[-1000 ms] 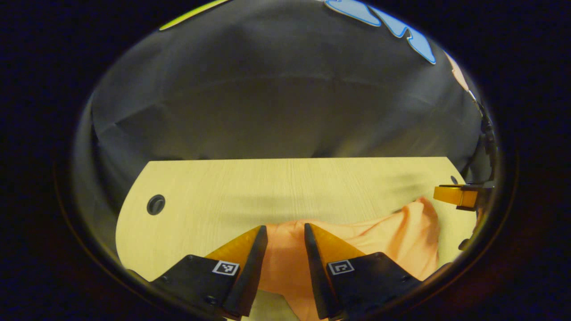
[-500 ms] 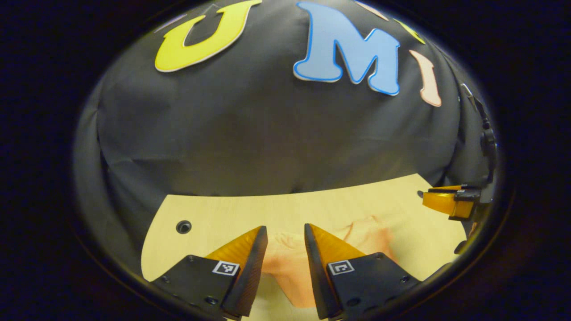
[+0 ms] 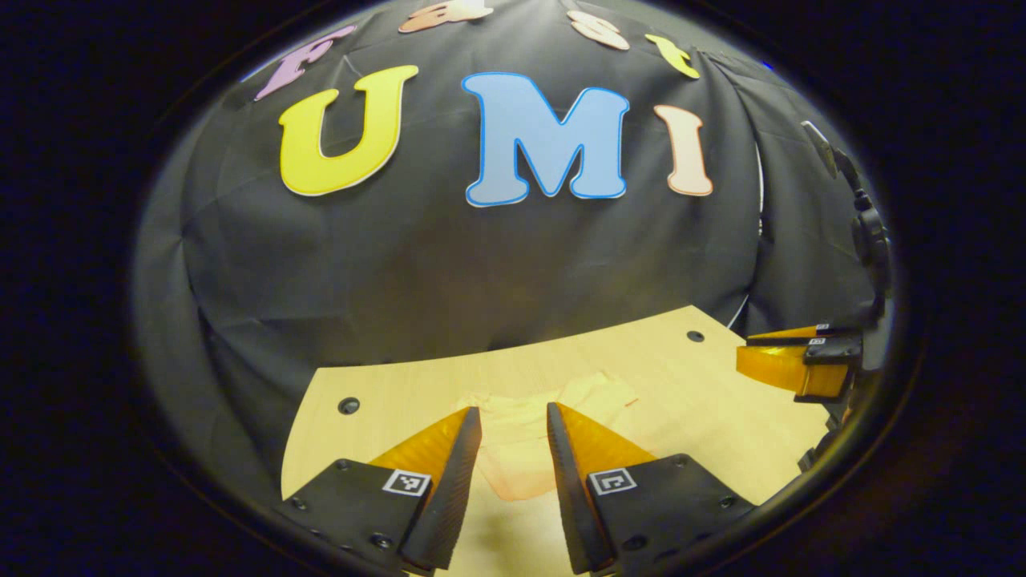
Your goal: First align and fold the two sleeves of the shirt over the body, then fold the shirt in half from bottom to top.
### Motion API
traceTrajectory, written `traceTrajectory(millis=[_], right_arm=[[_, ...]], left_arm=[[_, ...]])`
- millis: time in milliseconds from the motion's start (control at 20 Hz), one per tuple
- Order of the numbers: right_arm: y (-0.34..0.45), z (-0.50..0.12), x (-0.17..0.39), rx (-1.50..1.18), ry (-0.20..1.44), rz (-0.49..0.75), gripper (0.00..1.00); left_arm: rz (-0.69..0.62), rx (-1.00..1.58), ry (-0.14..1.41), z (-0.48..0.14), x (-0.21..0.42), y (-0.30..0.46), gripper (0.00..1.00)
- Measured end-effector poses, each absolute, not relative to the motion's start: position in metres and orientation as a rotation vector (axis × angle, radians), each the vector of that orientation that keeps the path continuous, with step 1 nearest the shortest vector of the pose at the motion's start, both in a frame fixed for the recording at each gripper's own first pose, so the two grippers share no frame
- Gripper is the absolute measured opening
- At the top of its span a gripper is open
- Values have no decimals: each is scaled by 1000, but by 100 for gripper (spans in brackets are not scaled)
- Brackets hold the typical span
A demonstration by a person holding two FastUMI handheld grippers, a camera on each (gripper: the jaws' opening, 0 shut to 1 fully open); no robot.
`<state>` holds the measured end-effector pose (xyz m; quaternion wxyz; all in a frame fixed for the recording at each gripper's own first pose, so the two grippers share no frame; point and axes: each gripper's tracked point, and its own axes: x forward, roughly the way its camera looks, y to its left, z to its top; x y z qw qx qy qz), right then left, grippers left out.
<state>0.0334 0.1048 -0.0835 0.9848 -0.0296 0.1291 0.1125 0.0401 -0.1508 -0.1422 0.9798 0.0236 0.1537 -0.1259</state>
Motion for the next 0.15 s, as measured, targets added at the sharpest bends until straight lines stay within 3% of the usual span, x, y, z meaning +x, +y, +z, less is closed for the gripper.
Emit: traceTrajectory(millis=[150], right_arm=[[102, -104, 4, -53, 293, 250, 25]], left_arm=[[-265, 49, 333, -154, 8, -157, 53]])
